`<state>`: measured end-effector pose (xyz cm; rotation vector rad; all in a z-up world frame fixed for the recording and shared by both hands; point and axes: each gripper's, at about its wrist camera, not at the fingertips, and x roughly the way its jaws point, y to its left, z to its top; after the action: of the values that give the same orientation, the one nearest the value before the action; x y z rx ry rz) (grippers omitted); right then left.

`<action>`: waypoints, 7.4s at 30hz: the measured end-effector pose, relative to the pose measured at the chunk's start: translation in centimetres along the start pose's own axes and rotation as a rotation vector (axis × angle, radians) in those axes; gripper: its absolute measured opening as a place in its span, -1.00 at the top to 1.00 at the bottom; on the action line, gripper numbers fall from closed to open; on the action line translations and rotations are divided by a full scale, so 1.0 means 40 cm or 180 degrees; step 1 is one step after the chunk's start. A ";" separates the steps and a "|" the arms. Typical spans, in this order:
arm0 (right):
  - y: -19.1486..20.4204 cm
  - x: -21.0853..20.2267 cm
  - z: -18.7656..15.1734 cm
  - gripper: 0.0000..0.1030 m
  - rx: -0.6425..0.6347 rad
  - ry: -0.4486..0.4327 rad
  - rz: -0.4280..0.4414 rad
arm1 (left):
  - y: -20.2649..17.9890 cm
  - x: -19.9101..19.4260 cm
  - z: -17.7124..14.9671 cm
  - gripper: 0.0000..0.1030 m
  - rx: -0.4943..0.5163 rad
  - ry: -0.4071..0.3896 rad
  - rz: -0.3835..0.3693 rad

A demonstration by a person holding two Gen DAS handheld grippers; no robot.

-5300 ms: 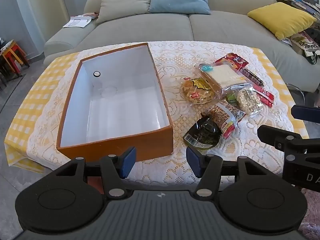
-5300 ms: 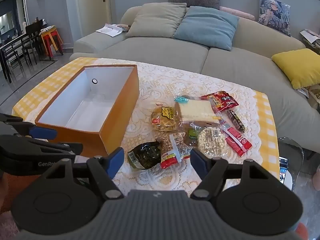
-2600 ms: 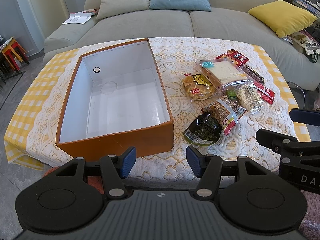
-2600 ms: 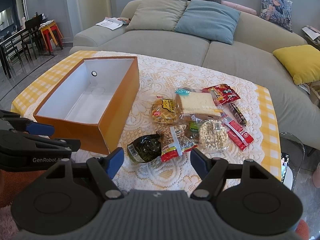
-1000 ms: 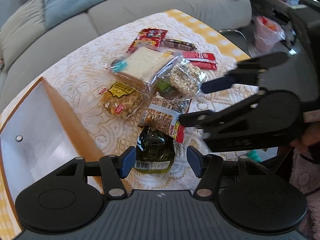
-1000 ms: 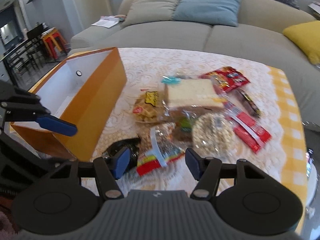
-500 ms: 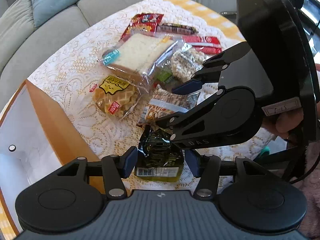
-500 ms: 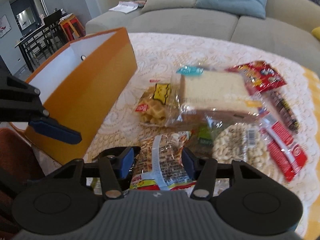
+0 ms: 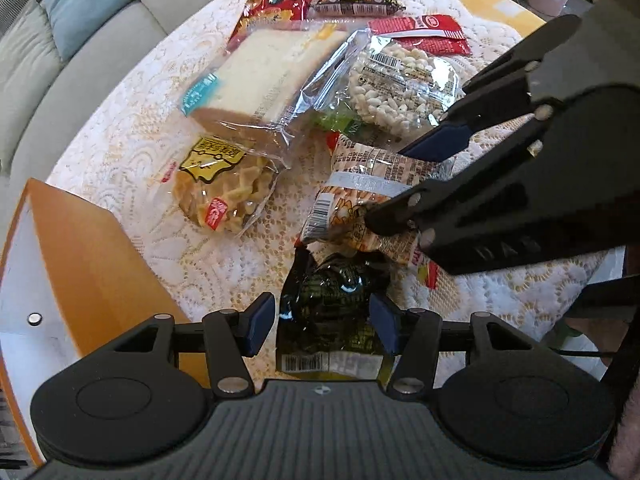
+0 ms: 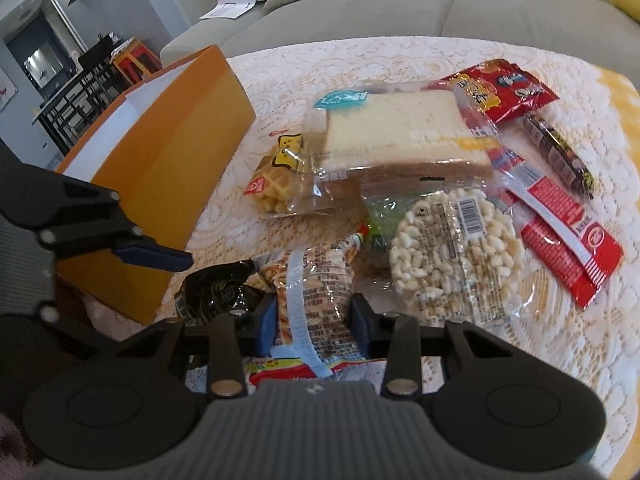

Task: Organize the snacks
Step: 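Grasp dark green seaweed pack with left tool while right tool grasps peanut bag, then drop seaweed pack into box with left tool while right tool drops peanut bag in, then lift both tools out of the box and move them back toward the snacks, then grasp bread loaf with right tool while left tool grasps green raisin pack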

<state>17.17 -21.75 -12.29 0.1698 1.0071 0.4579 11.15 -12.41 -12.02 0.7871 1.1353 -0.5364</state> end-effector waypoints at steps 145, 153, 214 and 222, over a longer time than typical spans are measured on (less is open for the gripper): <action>0.226 -0.145 0.017 -0.31 -0.0491 -0.0653 -0.1132 | 0.196 -0.273 -0.178 -0.32 -0.1972 -0.0713 -0.0033; 0.210 -0.111 0.029 -0.39 -0.1210 -0.0776 -0.1224 | 0.215 -0.228 -0.112 -0.32 -0.1836 -0.0531 0.0100; -0.059 -0.256 0.169 0.58 0.0406 -0.0589 -0.0614 | 0.186 -0.140 0.010 -0.32 -0.1660 -0.0514 -0.0695; -0.087 -0.277 0.140 0.57 0.0534 -0.0474 -0.0579 | 0.138 -0.132 0.037 -0.32 -0.1568 -0.0437 -0.0752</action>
<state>17.94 -29.38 -1.92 0.2565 0.9048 0.1916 14.22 -10.19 -5.23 0.1892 1.1740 -0.4699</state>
